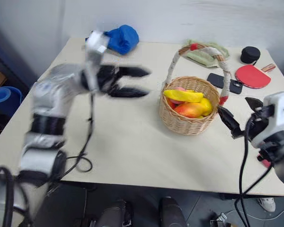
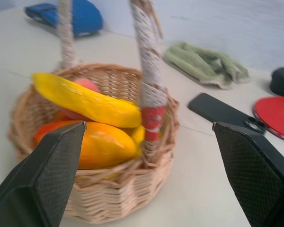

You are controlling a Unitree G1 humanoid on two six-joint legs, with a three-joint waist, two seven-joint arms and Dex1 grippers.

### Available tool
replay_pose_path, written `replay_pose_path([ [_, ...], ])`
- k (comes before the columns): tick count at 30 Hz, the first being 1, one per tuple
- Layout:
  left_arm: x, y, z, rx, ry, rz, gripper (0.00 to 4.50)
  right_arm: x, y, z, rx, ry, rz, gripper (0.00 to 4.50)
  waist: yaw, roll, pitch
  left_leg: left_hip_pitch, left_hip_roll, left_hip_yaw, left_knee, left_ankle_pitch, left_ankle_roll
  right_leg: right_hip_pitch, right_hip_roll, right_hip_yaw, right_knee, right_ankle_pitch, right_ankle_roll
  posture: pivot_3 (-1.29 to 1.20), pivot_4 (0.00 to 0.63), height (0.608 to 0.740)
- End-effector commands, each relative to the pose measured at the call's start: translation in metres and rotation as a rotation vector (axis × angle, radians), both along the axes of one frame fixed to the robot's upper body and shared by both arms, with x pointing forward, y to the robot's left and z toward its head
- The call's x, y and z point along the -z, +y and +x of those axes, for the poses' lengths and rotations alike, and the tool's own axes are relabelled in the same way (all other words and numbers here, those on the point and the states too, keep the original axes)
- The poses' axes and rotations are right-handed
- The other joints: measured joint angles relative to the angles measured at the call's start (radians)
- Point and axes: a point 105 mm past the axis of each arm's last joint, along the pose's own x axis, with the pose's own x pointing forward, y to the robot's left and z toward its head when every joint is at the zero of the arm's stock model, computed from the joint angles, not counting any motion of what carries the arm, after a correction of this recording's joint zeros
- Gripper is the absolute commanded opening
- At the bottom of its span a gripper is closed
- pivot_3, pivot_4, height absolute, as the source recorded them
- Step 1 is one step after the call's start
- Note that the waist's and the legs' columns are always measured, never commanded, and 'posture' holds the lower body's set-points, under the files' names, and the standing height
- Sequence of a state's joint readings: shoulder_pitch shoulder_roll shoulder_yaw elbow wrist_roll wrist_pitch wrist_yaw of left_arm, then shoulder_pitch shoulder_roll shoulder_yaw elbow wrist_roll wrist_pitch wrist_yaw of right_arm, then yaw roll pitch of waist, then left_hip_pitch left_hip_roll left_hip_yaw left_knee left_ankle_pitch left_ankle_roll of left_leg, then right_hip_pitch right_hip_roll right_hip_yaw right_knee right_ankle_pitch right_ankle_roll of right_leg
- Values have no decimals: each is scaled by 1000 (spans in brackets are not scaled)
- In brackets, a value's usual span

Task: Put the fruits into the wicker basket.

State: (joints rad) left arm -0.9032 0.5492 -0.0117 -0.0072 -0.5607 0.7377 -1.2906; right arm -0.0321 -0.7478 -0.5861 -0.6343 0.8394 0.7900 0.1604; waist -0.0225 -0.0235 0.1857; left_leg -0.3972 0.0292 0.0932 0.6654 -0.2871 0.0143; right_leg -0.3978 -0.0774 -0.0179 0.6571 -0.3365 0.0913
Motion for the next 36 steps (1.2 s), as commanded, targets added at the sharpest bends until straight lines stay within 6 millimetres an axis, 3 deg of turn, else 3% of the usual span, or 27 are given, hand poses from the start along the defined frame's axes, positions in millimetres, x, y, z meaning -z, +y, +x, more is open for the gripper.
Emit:
replay_pose_path([
  [1, -7, 1, -22, 17, -35, 3, 3682, -1, -3, 10, 46, -20, 13, 4500, 16, 0, 0, -1, -1, -1, 0, 2, 1, 0, 0, 1, -1, 0, 0, 0, 150, 740],
  [6, 7, 5, -5, -165, -53, 37, 3682, 5, -7, 35, 78, -28, 69, 4500, 19, 0, 0, 1, -3, 0, 1, 2, 4, 6, 0, 3, -7, 0, 0, 0, 150, 740],
  [9, 3, 1, 0, -189, -71, 18, 3682, 6, -18, 45, 140, -43, 87, 4500, 20, 0, 0, 0, -3, 0, 0, 2, 4, 5, 0, 3, -7, 0, 0, 0, 150, 740],
  [21, -13, -3, 13, -217, -119, -21, 3717, 2, 0, 44, 44, -87, 107, 493, 19, 0, 0, 0, -3, 0, -2, 2, 2, 1, 0, 3, -3, 0, 0, 0, 150, 740],
  [23, -14, -4, 14, -214, -122, -28, 3717, 2, -1, 43, 51, -93, 107, 206, 18, 0, 0, 0, -3, 0, -2, 2, 2, 1, 0, 3, -3, 0, 0, 0, 150, 740],
  [26, -15, -7, 15, -205, -128, -29, 3717, -3, -17, 40, 129, -124, 82, 206, 18, 0, 0, 0, -3, 0, -2, 2, 2, 1, 0, 3, -3, 0, 0, 0, 150, 740],
  [29, -15, -8, 14, -191, -133, -32, 3717, -14, -59, 26, 317, -178, 18, 206, 22, 0, 0, 0, -3, 0, -2, 2, 2, 1, 0, 3, -3, 0, 0, 0, 150, 740],
  [36, -15, -9, 16, -184, -132, -44, 3717, -14, -123, -10, 541, -182, -73, 206, 26, 1, 0, -4, -3, 0, -2, 2, 4, 1, 0, 2, -4, 0, 1, 0, 150, 740],
])
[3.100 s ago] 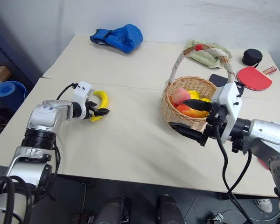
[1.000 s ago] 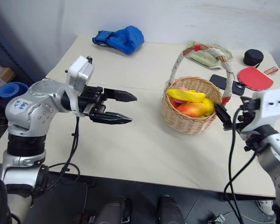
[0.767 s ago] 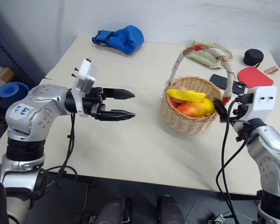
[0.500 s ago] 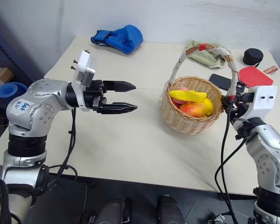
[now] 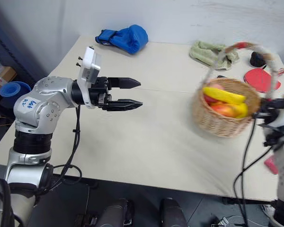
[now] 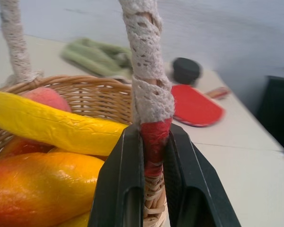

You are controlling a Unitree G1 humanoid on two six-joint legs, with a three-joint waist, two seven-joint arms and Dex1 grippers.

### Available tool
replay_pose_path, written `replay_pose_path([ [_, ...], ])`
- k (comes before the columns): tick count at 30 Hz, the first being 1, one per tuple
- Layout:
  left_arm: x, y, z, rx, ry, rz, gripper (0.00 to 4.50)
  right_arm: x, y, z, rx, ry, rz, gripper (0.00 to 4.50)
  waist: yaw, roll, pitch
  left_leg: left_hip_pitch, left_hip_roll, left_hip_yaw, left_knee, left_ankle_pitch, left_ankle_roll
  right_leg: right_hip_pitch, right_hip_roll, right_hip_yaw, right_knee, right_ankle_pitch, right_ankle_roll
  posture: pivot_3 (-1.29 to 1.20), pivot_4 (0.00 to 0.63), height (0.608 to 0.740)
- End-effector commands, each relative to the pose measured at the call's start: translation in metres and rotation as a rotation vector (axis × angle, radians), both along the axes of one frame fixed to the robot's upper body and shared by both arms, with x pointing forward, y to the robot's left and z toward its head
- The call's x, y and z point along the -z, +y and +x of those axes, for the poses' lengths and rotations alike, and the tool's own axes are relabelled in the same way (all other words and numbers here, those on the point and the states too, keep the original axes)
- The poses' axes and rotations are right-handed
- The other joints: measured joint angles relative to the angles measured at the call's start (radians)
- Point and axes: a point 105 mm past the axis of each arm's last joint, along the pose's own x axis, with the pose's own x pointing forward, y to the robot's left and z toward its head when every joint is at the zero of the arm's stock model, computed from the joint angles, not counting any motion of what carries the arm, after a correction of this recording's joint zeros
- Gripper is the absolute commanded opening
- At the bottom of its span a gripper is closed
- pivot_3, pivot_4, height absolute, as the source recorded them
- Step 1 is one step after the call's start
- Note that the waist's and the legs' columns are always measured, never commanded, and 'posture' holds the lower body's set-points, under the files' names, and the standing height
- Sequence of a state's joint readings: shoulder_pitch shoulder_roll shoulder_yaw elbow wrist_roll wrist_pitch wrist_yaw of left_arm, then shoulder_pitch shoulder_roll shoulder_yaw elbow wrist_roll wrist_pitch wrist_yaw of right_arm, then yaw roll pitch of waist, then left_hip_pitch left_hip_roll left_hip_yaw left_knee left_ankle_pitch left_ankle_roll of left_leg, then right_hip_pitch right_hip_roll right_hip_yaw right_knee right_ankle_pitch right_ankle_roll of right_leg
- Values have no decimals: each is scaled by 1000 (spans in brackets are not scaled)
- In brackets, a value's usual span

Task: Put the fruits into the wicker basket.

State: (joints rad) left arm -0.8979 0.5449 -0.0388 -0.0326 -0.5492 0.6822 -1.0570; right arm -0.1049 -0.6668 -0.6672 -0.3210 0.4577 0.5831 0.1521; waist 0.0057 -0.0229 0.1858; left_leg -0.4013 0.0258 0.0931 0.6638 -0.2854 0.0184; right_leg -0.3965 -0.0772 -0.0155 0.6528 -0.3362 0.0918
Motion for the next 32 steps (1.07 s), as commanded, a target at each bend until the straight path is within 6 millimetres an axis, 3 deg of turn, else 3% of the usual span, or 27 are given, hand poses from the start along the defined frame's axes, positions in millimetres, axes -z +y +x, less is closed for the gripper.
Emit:
replay_pose_path([
  [1, -12, -3, -4, 23, -50, -16, 3717, -16, -32, -21, 122, -69, -47, 206, -5, 0, 0, 0, 0, 0, 0, 0, 0, 0, 0, 0, 0, 0, 0, 0, 150, 740],
  [6, -10, -2, -2, 26, -46, -12, 3717, -4, -48, -27, 163, -63, 2, 206, -18, 1, 0, 4, 0, 2, 0, 1, -1, 0, 1, 2, 0, 0, 0, 0, 150, 740],
  [12, -11, -3, 3, 24, -37, -21, 3717, -3, -44, -40, 136, -59, 26, 2107, -17, 1, 0, 6, 1, 2, -1, 1, -2, 1, 1, 3, 1, 0, 0, 0, 150, 740],
  [16, -10, -1, 6, 29, -25, -20, 3717, -11, -38, -61, 112, -28, 2, 3497, -10, 2, 0, 6, 1, 2, -1, 1, -2, 1, 1, 3, 1, 0, 0, 0, 150, 740],
  [19, -10, 4, 9, 26, -25, -14, 3717, -21, -24, -79, 2, 50, -55, 4479, -7, 2, 0, 7, 1, 2, -2, 1, -2, 2, 1, 4, 1, 0, 0, 0, 150, 740],
  [21, -11, 6, 9, 29, -25, -12, 3717, -26, -18, -89, -59, 104, -69, 4479, -7, 2, 0, 7, 1, 2, -2, 0, -1, 3, 1, 4, -1, 0, 0, 0, 150, 740],
  [24, -15, 11, 7, 54, -27, -11, 3717, -39, -15, -128, -214, 263, -67, 4479, -5, 5, 0, 7, 0, 3, -3, -1, 0, 5, 1, 4, -7, 0, 0, 0, 150, 740],
  [27, -20, 14, 9, 62, -32, -29, 3717, -47, -28, -166, -253, 377, -35, 4479, -3, 4, 1, 9, 0, 2, -8, -3, 5, 8, 3, 4, -13, 0, 0, 0, 150, 740],
  [29, -21, 14, 8, 76, -31, -35, 3717, -52, -41, -178, -226, 384, 5, 4479, -6, 1, 1, 14, 1, 2, -13, -4, 6, 14, 3, 3, -20, 0, 0, 0, 150, 740],
  [32, -16, 14, 5, 95, -29, -20, 3717, -56, -49, -180, -205, 360, 23, 4479, -14, 0, 1, 18, 1, 2, -14, -6, 8, 21, 0, 3, -26, 1, 0, 0, 150, 740],
])
